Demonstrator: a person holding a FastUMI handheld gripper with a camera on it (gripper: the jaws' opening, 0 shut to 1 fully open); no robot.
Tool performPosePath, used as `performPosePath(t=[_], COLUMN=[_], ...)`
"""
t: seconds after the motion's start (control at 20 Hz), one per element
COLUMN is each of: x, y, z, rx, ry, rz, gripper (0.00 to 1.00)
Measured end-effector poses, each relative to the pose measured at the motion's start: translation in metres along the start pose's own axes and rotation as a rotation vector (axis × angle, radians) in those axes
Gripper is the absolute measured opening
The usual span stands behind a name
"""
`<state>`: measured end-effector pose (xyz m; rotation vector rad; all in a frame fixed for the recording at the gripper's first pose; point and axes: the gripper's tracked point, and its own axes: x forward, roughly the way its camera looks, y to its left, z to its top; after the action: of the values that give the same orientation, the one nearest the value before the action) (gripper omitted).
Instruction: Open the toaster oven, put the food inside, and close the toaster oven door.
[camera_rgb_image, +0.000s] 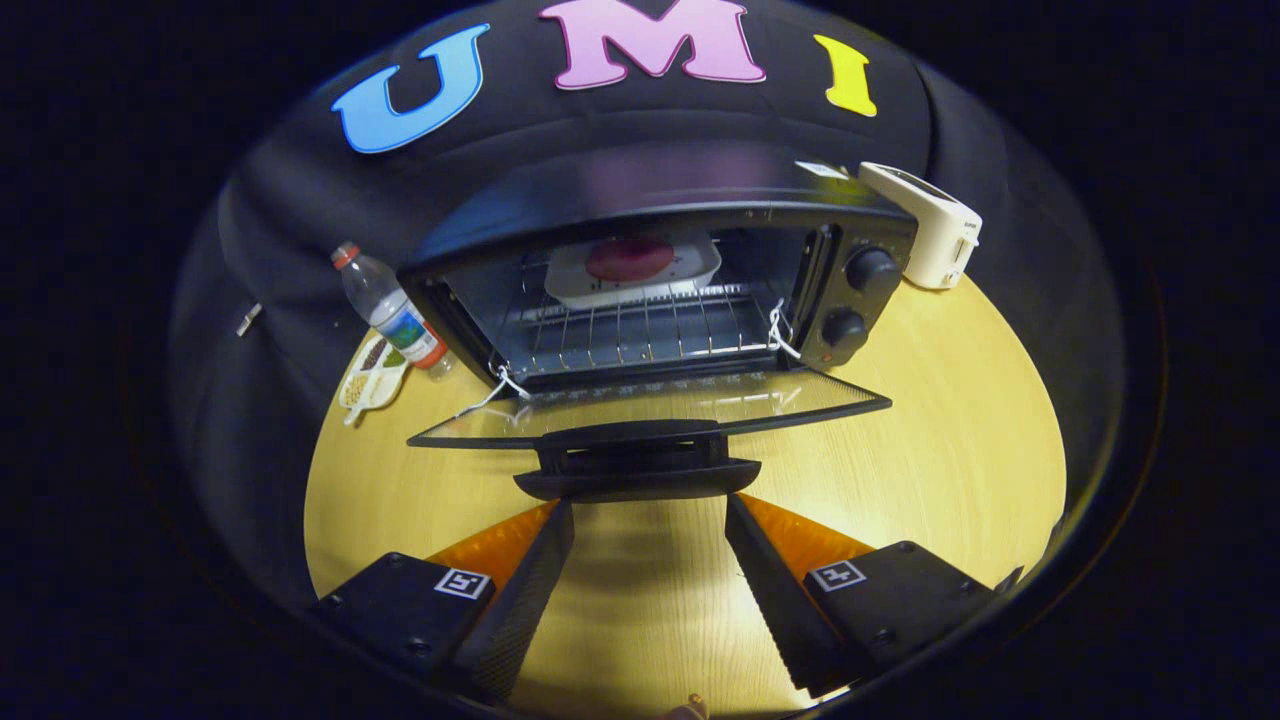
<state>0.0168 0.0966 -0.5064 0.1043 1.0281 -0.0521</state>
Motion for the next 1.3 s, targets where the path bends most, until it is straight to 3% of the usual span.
performPosePath(t=[0.75, 0.95, 1.3], x=[-0.063, -0.122, -0.277], y=[-0.005, -0.038, -0.093], z=[0.073, 0.13, 0.254], rx=[-0.012, -0.035, -0.07], ry=[-0.284, -0.447, -0.831], rz=[0.074, 0.049, -0.056], gripper=[0.99, 0.99, 0.99])
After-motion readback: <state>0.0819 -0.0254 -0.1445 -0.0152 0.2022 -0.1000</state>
